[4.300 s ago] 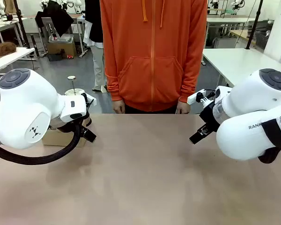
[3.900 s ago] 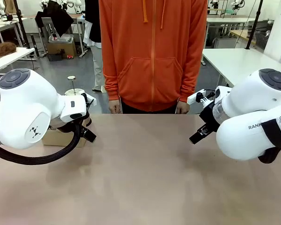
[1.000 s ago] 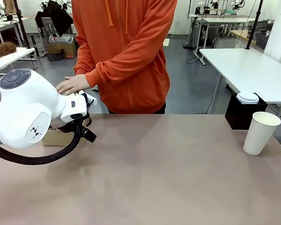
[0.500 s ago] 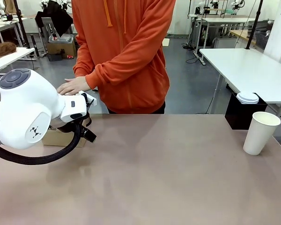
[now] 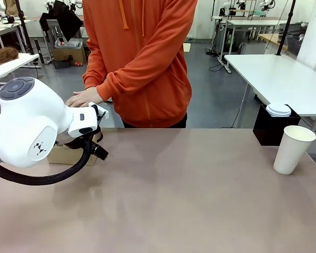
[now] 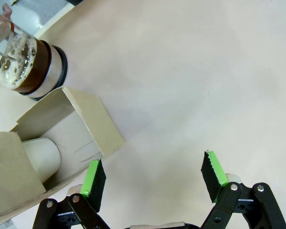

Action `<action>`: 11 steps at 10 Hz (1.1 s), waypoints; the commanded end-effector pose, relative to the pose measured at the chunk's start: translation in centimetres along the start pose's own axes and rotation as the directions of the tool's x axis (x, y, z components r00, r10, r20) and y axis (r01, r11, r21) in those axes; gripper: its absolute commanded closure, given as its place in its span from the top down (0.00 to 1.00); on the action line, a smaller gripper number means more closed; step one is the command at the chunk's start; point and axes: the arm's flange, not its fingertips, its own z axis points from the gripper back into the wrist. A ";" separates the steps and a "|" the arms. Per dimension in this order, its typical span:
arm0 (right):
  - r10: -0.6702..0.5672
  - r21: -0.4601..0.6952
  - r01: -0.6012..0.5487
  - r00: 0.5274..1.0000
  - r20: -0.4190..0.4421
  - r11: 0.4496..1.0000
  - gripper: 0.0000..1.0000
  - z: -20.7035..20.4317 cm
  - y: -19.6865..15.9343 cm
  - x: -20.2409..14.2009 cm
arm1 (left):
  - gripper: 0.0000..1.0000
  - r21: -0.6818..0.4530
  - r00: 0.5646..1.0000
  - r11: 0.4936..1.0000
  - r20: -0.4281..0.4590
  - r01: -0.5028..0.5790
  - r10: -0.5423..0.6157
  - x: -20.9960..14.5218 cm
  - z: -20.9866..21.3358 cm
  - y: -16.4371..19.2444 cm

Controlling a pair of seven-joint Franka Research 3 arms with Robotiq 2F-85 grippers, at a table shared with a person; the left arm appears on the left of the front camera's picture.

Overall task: Pour a drink into a cup and package it in a carrier.
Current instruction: Pick up the 600 ml Paper Cup and place it in the middle top area of the table.

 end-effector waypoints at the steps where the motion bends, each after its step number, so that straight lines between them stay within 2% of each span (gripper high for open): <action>1: 0.033 0.010 -0.032 0.999 -0.038 0.999 1.00 0.0 0.3 -1.1 | 1.00 -0.001 1.000 1.000 0.001 -0.001 0.001 0.0 0.0 0.0; 5: 0.004 0.008 -0.003 0.996 -0.094 1.000 1.00 -2.7 1.5 -3.7 | 1.00 -0.001 1.000 1.000 0.001 -0.001 0.001 0.0 0.0 0.0; 8: -0.054 -0.024 0.052 0.993 -0.102 0.998 1.00 -4.9 2.1 -5.3 | 1.00 -0.001 1.000 1.000 0.001 -0.001 0.001 0.0 0.0 0.0; 11: -0.059 -0.028 0.056 0.993 -0.098 0.998 1.00 -6.1 2.7 -5.9 | 1.00 -0.001 1.000 1.000 0.001 -0.001 0.001 0.0 0.0 0.0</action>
